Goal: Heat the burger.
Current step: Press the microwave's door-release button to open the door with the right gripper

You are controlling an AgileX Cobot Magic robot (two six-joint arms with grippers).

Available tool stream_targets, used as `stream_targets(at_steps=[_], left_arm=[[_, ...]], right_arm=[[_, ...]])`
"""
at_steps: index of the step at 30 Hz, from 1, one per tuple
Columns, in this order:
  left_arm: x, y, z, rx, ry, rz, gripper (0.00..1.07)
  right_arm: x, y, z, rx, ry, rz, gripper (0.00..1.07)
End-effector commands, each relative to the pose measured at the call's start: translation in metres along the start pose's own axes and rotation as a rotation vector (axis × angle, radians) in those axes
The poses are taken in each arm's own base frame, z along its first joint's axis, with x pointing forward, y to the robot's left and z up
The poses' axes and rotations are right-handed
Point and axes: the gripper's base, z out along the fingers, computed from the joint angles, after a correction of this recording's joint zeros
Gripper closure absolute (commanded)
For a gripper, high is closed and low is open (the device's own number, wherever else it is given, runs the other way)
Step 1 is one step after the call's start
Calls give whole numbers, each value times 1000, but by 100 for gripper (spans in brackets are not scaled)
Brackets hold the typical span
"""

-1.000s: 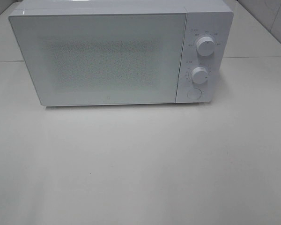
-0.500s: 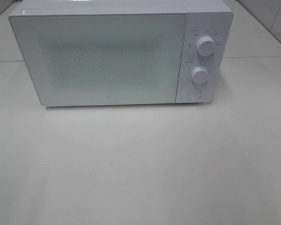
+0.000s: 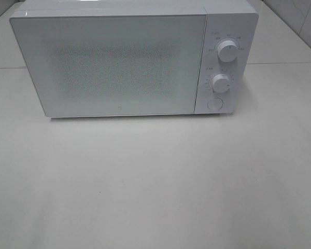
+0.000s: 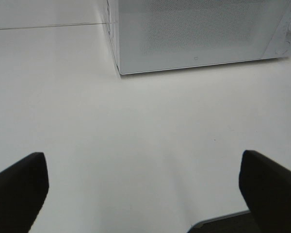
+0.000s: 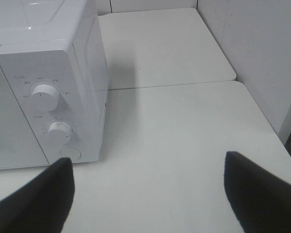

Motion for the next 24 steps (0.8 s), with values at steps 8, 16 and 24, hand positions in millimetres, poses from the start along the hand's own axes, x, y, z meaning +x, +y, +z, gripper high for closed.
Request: stream_targets(at_steps=[8,16,24], left_arm=[[1,0,-2,-2,-17,-2,6],[1,0,-2,-2,-17,-2,6],[1,0,-2,-2,-17,-2,6]], right_arm=[[-1,3,47,-23,-88,44,38],[24,9,71,-79,-197,176,62],[46,12,81,-148,-202,548,104]])
